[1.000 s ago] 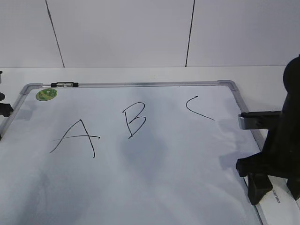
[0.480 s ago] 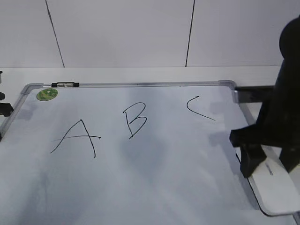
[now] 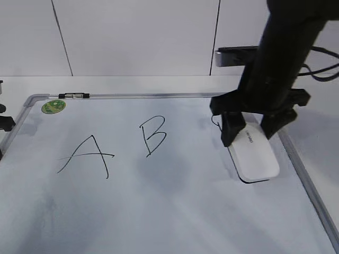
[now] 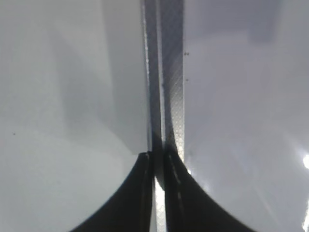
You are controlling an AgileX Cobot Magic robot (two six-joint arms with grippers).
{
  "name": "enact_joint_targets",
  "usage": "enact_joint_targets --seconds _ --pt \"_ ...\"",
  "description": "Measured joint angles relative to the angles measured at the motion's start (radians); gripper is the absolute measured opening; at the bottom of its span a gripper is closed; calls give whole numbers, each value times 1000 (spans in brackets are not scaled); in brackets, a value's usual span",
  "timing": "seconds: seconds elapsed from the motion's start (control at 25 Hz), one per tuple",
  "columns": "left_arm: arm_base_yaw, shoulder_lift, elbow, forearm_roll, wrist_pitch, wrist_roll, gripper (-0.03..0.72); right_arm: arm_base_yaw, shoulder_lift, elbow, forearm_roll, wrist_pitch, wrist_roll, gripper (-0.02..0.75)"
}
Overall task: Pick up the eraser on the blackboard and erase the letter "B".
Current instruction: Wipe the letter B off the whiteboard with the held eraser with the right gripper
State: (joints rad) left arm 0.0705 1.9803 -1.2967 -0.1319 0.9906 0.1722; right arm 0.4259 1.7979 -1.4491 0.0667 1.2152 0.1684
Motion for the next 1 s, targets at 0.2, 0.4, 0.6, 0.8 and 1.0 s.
enact_joint_targets --seconds 0.2,0.4,0.6,0.8,1.0 --pt "0 0 0 -2 2 0 25 47 163 -180 0 2 -13 548" --pt "0 0 0 -5 8 0 25 104 324 -373 0 2 -33 548" --pt "0 0 0 -12 24 0 25 162 449 -504 0 2 -58 547" --pt "0 0 0 -12 30 0 25 176 503 -567 -17 29 -67 547" --pt "0 0 0 -12 30 0 25 176 546 -613 -25 47 -67 547"
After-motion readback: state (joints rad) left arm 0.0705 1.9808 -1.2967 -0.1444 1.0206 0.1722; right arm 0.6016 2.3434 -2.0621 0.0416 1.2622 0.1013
